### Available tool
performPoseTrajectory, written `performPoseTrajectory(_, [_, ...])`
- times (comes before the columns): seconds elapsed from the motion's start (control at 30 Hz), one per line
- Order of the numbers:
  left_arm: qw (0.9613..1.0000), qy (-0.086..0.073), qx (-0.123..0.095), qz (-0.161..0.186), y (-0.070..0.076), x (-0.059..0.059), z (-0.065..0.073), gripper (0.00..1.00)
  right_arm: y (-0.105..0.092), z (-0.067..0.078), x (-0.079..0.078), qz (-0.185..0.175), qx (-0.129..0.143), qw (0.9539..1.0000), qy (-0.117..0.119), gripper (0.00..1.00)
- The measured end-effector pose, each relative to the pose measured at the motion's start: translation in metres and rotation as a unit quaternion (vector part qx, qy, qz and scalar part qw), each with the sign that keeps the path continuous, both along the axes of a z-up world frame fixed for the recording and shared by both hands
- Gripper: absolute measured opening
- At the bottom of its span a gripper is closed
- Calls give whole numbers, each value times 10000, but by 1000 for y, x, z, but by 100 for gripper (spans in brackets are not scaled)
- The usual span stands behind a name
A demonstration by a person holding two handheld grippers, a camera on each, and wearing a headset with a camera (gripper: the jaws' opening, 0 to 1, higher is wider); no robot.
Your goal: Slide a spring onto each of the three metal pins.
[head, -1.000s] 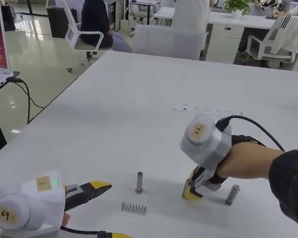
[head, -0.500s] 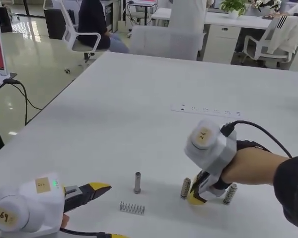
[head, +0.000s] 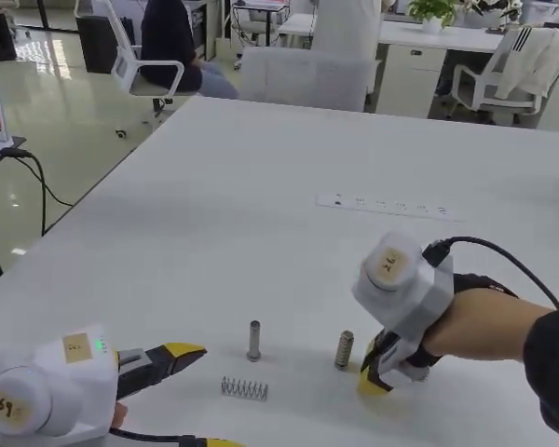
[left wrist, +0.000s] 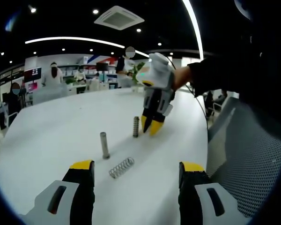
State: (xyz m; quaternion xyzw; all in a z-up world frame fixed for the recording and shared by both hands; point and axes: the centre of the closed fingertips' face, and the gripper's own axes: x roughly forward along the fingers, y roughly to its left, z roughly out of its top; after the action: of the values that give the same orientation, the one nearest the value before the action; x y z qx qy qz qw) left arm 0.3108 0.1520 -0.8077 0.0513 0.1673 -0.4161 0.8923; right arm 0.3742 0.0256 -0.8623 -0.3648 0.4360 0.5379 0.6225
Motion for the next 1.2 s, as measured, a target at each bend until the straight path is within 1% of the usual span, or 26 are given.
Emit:
performPoseTrajectory(0.27, [10000, -4, 4, -28, -2, 0, 0, 69, -1, -2, -10, -33, 71, 10000, 22, 11])
performPoseTrajectory(0.47, [10000, 1, 6, -26, -2, 0, 0, 69, 2, -1, -16, -52, 180, 9998, 38, 12])
performPoseTrajectory(0.63, [10000, -5, 13, -25, -2, -1, 0, 69, 4, -5, -23, -44, 221, 9997, 80, 12])
performPoseTrajectory(0.67, [10000, -7, 14, -25, -2, -1, 0, 69, 6, -4, -23, -29, 258, 9997, 44, 12])
performPoseTrajectory(0.73, [10000, -5, 13, -26, -2, -1, 0, 69, 6, -4, -25, -66, 259, 9996, 106, 12])
performPoseTrajectory(0.8, [10000, -4, 21, -33, -3, -1, 0, 69, 7, -4, -26, -20, 259, 9996, 69, 13])
performPoseTrajectory(0.93, [10000, -6, 26, -50, -4, -2, 0, 69, 11, -4, -29, 12, 283, 9996, 86, 13])
performPoseTrajectory(1.2, [10000, -2, 34, -46, -3, -2, 0, 69, 27, 0, -35, 141, 392, 9991, 87, 14])
